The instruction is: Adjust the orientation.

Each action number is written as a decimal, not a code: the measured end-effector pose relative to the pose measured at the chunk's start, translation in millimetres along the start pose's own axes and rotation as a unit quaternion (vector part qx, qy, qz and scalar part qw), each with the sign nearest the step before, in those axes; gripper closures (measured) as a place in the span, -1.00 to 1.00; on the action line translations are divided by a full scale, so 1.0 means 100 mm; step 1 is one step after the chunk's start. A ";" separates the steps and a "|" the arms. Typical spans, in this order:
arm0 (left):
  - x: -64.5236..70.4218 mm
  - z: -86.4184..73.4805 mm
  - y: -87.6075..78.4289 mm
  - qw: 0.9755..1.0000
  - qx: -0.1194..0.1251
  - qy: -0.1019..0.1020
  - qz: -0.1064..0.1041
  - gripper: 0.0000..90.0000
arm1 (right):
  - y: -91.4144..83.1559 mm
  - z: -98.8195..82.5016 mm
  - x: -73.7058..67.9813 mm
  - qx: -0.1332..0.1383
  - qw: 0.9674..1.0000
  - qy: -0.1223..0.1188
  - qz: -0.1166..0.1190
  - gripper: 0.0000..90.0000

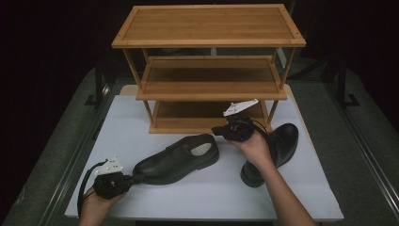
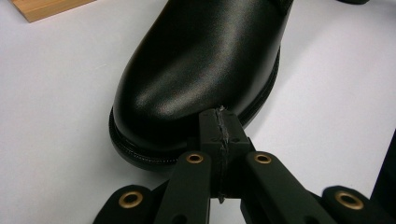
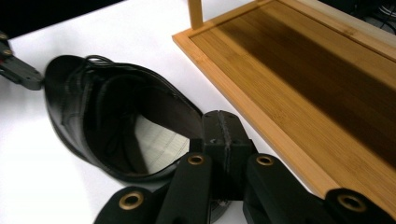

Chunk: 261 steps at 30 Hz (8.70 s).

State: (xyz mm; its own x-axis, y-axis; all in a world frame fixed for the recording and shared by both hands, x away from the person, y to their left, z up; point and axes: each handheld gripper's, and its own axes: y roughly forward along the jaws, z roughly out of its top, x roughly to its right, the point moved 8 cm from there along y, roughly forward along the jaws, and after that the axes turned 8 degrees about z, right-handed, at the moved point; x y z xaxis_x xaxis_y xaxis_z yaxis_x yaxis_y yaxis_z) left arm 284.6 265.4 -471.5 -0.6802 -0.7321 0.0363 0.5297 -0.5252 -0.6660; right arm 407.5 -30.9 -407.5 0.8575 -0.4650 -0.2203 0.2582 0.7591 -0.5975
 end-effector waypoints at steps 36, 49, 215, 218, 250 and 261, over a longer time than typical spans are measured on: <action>-0.33 0.19 0.18 0.999 -0.008 0.001 0.031 1.00 | -0.09 -0.21 -0.30 -0.040 0.999 -0.009 0.033 1.00; -0.50 0.39 0.35 0.999 -0.005 0.007 0.047 1.00 | -0.31 -0.27 -0.40 -0.002 1.000 -0.014 0.027 1.00; -0.53 -0.30 0.20 0.994 -0.042 0.011 0.101 -1.00 | -1.77 -2.11 0.54 0.029 0.959 0.146 -0.243 0.57; -0.52 -0.30 0.20 0.994 -0.041 0.011 0.101 -1.00 | -1.86 -2.01 0.67 0.045 0.958 0.149 -0.241 0.94; -0.53 -0.30 0.20 0.994 -0.043 0.007 0.098 -1.00 | -1.56 -1.79 2.04 0.035 0.954 0.172 -0.243 1.00; -0.53 -0.30 0.20 0.994 -0.041 0.008 0.099 -1.00 | -1.43 -1.75 1.82 0.039 0.956 0.177 -0.232 1.00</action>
State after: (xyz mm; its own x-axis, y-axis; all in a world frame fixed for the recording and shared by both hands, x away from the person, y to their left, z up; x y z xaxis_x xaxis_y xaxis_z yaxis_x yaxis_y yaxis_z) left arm 315.8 306.6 -509.0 -0.5746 -0.8106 -0.1129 0.6119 -0.3339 -0.7170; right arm 448.9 -303.9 -496.5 0.4423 -0.8740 -0.2012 0.6176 0.4595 -0.6383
